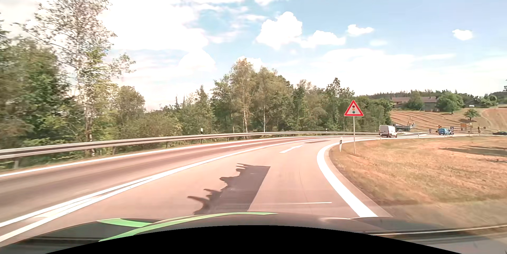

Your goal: Follow the waypoints while adhering to traffic rules and regulations

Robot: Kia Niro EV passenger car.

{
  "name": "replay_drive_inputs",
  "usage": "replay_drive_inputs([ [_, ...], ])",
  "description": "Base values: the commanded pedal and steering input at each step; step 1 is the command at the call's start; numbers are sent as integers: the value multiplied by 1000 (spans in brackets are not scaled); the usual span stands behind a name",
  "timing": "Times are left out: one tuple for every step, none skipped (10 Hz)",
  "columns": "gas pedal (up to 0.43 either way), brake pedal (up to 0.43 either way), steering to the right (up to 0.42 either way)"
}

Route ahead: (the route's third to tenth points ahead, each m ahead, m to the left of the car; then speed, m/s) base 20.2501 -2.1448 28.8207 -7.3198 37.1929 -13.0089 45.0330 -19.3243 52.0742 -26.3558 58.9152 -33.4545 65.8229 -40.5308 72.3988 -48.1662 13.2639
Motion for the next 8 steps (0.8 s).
replay_drive_inputs([
  [47, 0, 97],
  [47, 0, 97],
  [47, 0, 97],
  [47, 0, 96],
  [47, 0, 94],
  [47, 0, 93],
  [47, 0, 92],
  [47, 0, 93],
])
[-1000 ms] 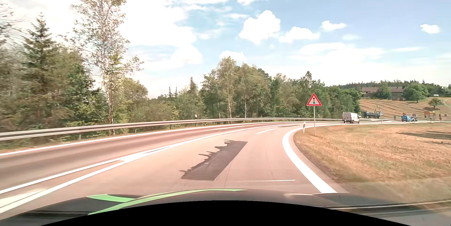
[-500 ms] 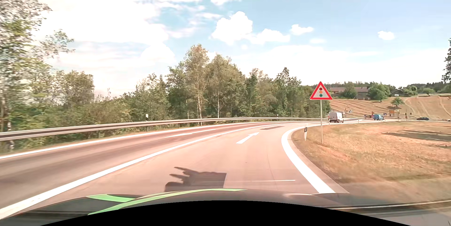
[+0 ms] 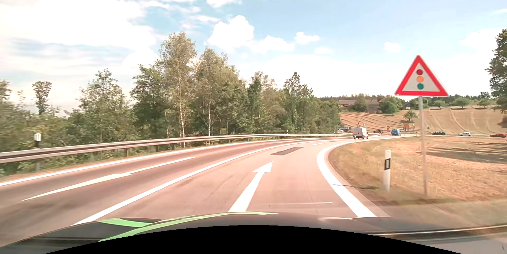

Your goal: Follow the waypoints while adhering to traffic rules and regulations

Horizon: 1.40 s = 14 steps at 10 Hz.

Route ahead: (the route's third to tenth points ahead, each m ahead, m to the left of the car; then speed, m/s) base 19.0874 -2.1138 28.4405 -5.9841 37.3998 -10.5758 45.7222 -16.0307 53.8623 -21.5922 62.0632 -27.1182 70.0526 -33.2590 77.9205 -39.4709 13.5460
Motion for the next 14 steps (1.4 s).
replay_drive_inputs([
  [47, 0, 92],
  [47, 0, 91],
  [47, 0, 90],
  [47, 0, 89],
  [47, 0, 89],
  [47, 0, 89],
  [47, 0, 89],
  [47, 0, 89],
  [47, 0, 89],
  [47, 0, 89],
  [47, 0, 89],
  [47, 0, 87],
  [47, 0, 85],
  [0, 0, 82],
])
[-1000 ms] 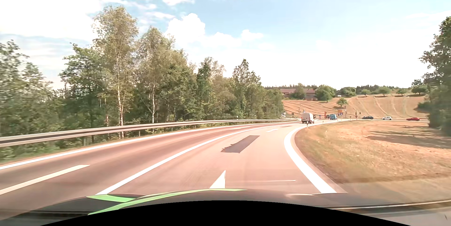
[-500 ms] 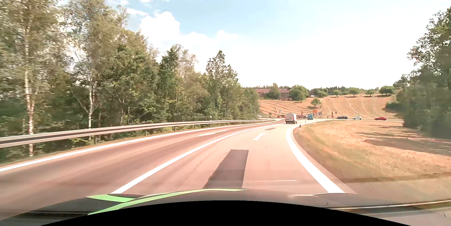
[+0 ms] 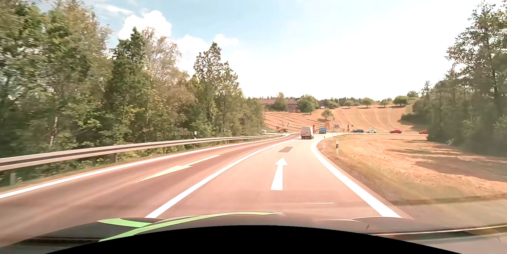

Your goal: Follow the waypoints while adhering to traffic rules and regulations

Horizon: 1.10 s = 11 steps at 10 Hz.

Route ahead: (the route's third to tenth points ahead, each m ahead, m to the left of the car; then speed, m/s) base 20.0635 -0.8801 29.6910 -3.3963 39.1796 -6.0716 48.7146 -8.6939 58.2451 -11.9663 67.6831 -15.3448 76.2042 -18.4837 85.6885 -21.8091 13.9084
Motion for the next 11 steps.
replay_drive_inputs([
  [0, 0, 76],
  [0, 0, 71],
  [0, 0, 60],
  [0, 0, 51],
  [0, 0, 46],
  [0, 0, 45],
  [0, 0, 45],
  [0, 0, 45],
  [0, 0, 45],
  [0, 18, 45],
  [0, 55, 45],
])
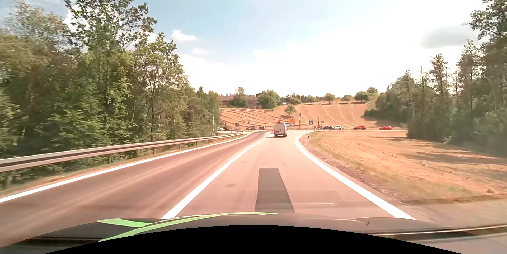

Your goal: Follow the waypoints while adhering to traffic rules and regulations

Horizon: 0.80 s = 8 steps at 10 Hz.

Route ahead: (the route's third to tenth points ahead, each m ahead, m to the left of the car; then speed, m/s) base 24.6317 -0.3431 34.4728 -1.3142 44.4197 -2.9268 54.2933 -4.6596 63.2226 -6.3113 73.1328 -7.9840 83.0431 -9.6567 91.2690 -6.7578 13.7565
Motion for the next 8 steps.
replay_drive_inputs([
  [0, 91, 42],
  [0, 122, 38],
  [0, 152, 30],
  [0, 152, 25],
  [0, 165, 23],
  [0, 195, 24],
  [0, 232, 24],
  [0, 238, 23],
])
